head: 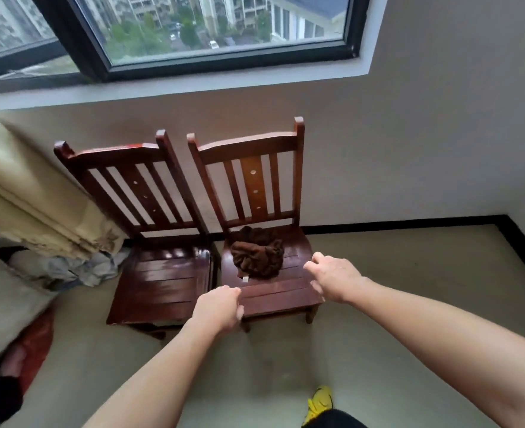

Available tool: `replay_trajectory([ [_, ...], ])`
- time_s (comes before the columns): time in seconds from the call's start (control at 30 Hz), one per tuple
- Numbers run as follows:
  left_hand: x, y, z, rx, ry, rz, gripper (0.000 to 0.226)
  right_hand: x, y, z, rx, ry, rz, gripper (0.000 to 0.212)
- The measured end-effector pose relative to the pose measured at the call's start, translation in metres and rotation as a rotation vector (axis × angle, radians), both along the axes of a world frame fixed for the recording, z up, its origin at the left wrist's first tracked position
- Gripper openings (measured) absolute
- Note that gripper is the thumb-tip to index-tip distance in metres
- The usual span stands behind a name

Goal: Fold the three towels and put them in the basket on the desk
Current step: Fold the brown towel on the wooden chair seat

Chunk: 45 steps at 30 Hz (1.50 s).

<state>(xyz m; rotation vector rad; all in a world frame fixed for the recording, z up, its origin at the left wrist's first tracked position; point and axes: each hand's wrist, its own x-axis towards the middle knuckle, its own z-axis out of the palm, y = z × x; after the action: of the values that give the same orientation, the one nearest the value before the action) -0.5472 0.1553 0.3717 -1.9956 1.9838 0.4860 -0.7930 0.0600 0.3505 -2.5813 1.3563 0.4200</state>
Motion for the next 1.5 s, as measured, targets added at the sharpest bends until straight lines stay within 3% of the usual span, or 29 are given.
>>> replay_trajectory([
  [0.27, 0.055, -0.063, -0.043, 0.142, 0.060, 0.097, 0.030, 0.068, -0.093, -0.036, 0.108, 0.012, 0.071, 0.035],
  [0.47, 0.105, -0.124, -0.109, 0.281, 0.156, 0.126, 0.030, 0.115, -0.131, -0.102, 0.234, 0.039, -0.032, 0.036],
  [0.77, 0.152, -0.182, -0.222, 0.455, 0.393, 0.538, 0.028, 0.137, -0.175, -0.205, 0.404, 0.016, -0.322, 0.045],
  [0.97, 0.134, -0.228, -0.310, 0.301, 0.856, 1.315, 0.029, 0.145, -0.230, -0.295, 0.316, -0.313, -0.938, 0.044],
  [1.07, 0.119, -0.260, -0.341, 0.121, 1.026, 1.513, 0.049, 0.151, -0.244, -0.333, 0.389, -0.432, -1.240, 0.054],
  [1.17, 0.106, -0.284, -0.373, -0.030, 1.171, 1.513, 0.064, 0.156, -0.240, -0.373, 0.505, -0.612, -1.505, 0.019],
  [1.2, 0.103, -0.287, -0.383, -0.030, 1.162, 1.478, 0.057, 0.154, -0.236, -0.381, 0.541, -0.681, -1.605, 0.013],
  [1.3, 0.093, -0.281, -0.403, -0.045, 0.958, 1.436, 0.011, 0.129, -0.225, -0.392, 0.502, -0.841, -1.887, 0.017],
  [1.4, 0.089, -0.255, -0.400, -0.072, 0.790, 1.440, 0.020, 0.099, -0.214, -0.387, 0.310, -0.706, -1.853, 0.024],
  [1.5, 0.077, -0.222, -0.384, 0.164, 0.612, 1.289, 0.027, 0.079, -0.203, -0.378, 0.283, -0.552, -1.698, 0.031],
])
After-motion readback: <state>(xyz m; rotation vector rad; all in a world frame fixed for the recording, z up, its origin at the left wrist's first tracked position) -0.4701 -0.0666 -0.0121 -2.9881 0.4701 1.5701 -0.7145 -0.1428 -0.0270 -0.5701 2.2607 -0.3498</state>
